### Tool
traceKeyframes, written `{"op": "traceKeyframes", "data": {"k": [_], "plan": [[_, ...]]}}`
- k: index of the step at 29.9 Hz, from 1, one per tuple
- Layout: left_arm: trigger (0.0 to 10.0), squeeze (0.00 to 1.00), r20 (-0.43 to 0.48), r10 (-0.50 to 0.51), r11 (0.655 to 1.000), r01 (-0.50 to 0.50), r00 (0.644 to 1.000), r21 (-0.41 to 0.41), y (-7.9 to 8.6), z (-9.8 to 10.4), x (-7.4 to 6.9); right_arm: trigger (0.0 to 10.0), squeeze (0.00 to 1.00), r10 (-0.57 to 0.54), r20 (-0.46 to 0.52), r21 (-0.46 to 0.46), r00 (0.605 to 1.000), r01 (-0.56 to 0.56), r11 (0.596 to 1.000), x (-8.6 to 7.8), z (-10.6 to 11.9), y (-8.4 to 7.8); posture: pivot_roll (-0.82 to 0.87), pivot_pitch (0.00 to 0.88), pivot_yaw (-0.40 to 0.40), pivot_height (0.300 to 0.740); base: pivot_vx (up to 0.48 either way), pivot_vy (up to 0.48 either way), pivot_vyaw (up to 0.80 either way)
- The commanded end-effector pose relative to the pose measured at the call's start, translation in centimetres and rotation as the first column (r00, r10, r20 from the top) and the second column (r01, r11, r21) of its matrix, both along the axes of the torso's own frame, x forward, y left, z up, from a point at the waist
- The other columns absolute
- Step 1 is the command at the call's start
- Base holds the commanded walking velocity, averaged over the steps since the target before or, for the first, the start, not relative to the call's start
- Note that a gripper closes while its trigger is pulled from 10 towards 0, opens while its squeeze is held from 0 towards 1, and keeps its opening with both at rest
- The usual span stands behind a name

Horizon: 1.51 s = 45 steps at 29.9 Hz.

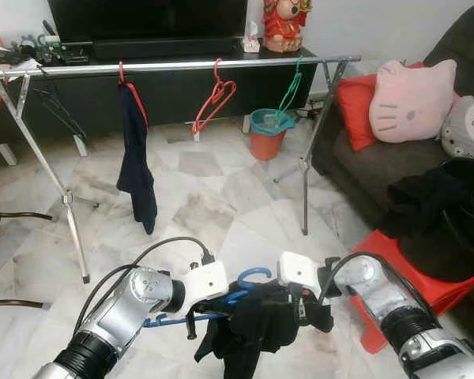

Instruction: Hang hanger

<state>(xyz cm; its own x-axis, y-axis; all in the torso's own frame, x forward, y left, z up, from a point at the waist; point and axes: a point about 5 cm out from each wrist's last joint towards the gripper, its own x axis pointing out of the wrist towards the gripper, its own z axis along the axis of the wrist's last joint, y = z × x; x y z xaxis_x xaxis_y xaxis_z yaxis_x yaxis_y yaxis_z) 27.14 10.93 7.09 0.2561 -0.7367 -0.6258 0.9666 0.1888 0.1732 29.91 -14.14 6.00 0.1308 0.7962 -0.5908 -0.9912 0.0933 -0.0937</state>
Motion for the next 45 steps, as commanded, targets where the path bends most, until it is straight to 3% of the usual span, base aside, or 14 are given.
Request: {"op": "traceKeyframes", "data": {"k": [1, 3, 4, 5, 6, 10, 11, 12, 13, 16, 20, 21, 34, 45], "plan": [[10.0, 0.0, -0.007, 0.072, 0.995, -0.071, 0.997, 0.074, 1.6, -0.9, 0.3, 10.0, 0.0, 0.006, 0.039, 0.018, 0.999, -0.007, 1.0, 0.6, 1.0, -0.1, 0.03, 0.0, -0.112, 0.74, 0.0, 0.0, 0.0], [10.0, 0.0, -0.006, 0.07, 0.995, -0.069, 0.998, 0.071, 1.5, -0.8, 0.4, 10.0, 0.05, 0.006, 0.036, 0.024, 0.999, -0.007, 1.0, 0.6, 1.0, 0.0, 0.03, 0.0, -0.112, 0.74, 0.0, 0.0, 0.0], [10.0, 0.0, -0.007, 0.068, 0.995, -0.067, 0.998, 0.069, 1.4, -0.8, 0.4, 10.0, 0.31, 0.007, 0.033, 0.027, 0.999, -0.008, 1.0, 0.6, 1.1, 0.0, 0.03, 0.0, -0.11, 0.74, 0.0, 0.0, 0.0], [10.0, 0.0, -0.007, 0.066, 0.996, -0.066, 0.998, 0.068, 1.4, -0.9, 0.4, 10.0, 0.79, 0.007, 0.032, 0.03, 0.999, -0.008, 1.0, 0.6, 1.1, -0.1, 0.03, 0.0, -0.11, 0.74, 0.0, 0.0, 0.0], [10.0, 0.0, -0.008, 0.066, 0.996, -0.065, 0.998, 0.068, 1.4, -0.9, 0.4, 10.0, 1.0, 0.008, 0.031, 0.03, 0.999, -0.009, 1.0, 0.6, 1.1, -0.1, 0.03, 0.0, -0.11, 0.74, 0.0, 0.0, 0.0], [10.0, 0.0, -0.009, 0.062, 0.996, -0.061, 0.998, 0.065, 1.2, -0.9, 0.3, 10.0, 1.0, 0.015, 0.033, 0.026, 0.999, -0.016, 1.0, 0.5, 1.1, -0.1, 0.03, 0.0, -0.11, 0.74, 0.0, 0.0, 0.0], [10.0, 0.0, -0.009, 0.062, 0.996, -0.061, 0.998, 0.064, 1.2, -0.8, 0.3, 10.0, 0.6, 0.012, 0.033, 0.023, 0.999, -0.013, 1.0, 0.5, 1.1, -0.1, 0.03, 0.0, -0.11, 0.74, 0.0, 0.0, 0.0], [10.0, 0.0, -0.01, 0.062, 0.996, -0.061, 0.998, 0.063, 1.2, -0.8, 0.3, 10.0, 0.6, 0.011, 0.033, 0.02, 0.999, -0.011, 1.0, 0.5, 1.0, -0.2, 0.03, 0.0, -0.11, 0.74, 0.0, 0.0, 0.0], [10.0, 0.0, -0.008, 0.063, 0.996, -0.062, 0.998, 0.062, 1.2, -0.8, 0.3, 10.0, 0.0, 0.013, 0.031, 0.02, 0.999, -0.013, 1.0, 0.4, 0.9, -0.1, 0.03, 0.0, -0.11, 0.74, 0.0, 0.0, 0.0], [10.0, 0.0, -0.009, 0.06, 0.996, -0.06, 0.998, 0.061, 1.2, -0.8, 0.3, 9.9, 0.0, 0.032, 0.017, 0.024, 0.999, -0.032, 0.999, 0.3, 0.9, 0.0, 0.03, 0.0, -0.11, 0.74, 0.0, 0.0, 0.0], [10.0, 0.0, -0.008, 0.059, 0.997, -0.059, 0.998, 0.058, 1.2, -0.8, 0.4, 8.0, 0.0, 0.031, 0.013, 0.021, 0.999, -0.032, 0.999, 0.2, 0.7, 0.0, 0.03, 0.0, -0.11, 0.74, 0.0, 0.0, 0.0], [10.0, 0.0, -0.008, 0.059, 0.997, -0.058, 0.998, 0.053, 1.1, -0.8, 0.4, 10.0, 0.0, 0.03, 0.012, 0.02, 0.999, -0.03, 0.999, 0.2, 0.7, 0.0, 0.03, 0.0, -0.112, 0.74, 0.0, 0.0, 0.0], [10.0, 0.0, -0.02, 0.045, 0.999, -0.045, 0.999, -0.02, 0.6, 0.1, 0.3, 10.0, 0.0, 0.055, 0.023, -0.111, 0.998, -0.052, 0.992, -0.3, -0.2, -1.5, 0.03, 0.0, -0.115, 0.74, 0.0, 0.0, 0.0], [10.0, 0.0, -0.026, 0.044, 0.999, -0.044, 0.999, 0.014, 2.7, 0.1, 0.2, 10.0, 0.0, -0.022, 0.067, -0.211, 0.998, 0.035, 0.977, 0.0, 2.0, -7.7, 0.01, 0.0, -0.108, 0.74, 0.0, 0.0, 0.0]]}}
